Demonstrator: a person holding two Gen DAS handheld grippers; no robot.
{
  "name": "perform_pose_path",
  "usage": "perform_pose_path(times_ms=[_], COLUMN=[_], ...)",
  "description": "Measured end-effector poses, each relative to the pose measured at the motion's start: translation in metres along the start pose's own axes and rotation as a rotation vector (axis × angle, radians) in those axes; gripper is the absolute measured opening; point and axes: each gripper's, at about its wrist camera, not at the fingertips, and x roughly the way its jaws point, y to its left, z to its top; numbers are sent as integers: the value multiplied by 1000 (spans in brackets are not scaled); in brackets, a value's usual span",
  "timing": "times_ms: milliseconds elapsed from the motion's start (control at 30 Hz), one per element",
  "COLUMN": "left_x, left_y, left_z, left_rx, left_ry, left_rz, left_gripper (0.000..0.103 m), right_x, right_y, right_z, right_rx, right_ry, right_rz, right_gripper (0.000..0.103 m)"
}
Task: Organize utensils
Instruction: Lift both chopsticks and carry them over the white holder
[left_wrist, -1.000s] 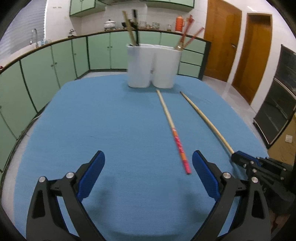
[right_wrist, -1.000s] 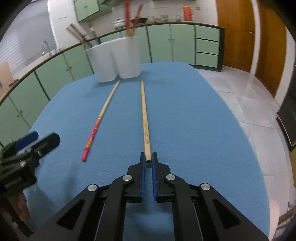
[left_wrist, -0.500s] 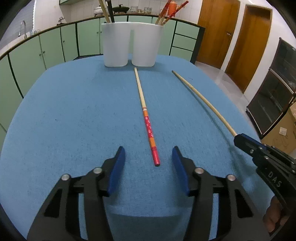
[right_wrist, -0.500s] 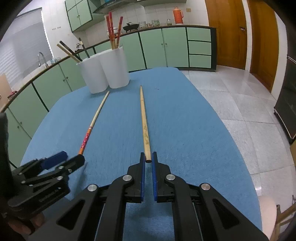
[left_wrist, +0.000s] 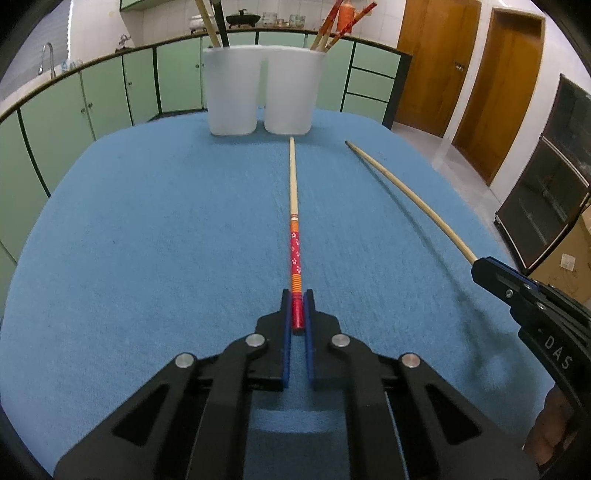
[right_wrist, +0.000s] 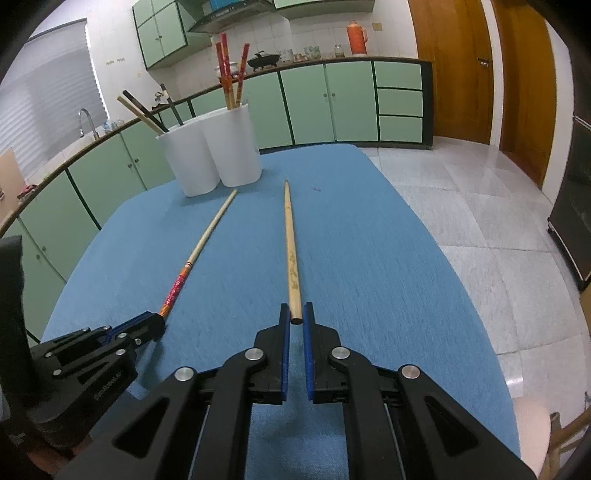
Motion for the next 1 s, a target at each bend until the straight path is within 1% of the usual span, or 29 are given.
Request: perform_pose_path(times_ms=[167, 500, 800, 1000], left_x=[-21, -81, -122, -134], left_y=[-1, 0, 4, 6], left_z=[10, 37, 65, 89], left_rx=[21, 33, 31, 27], left_ry=[-60, -220, -340, -390], left_rz=[11, 5, -24, -43], left_gripper=[5, 5, 5, 5], right_x=[-8, -42, -79, -99], right_y=[4, 12, 20, 24], right_z=[5, 28, 67, 103], right_rx=[-19, -60, -75, -76], right_ry=[-26, -136, -243, -304], right_rz=[-8, -10, 25, 73], right_gripper=[7, 7, 7, 7])
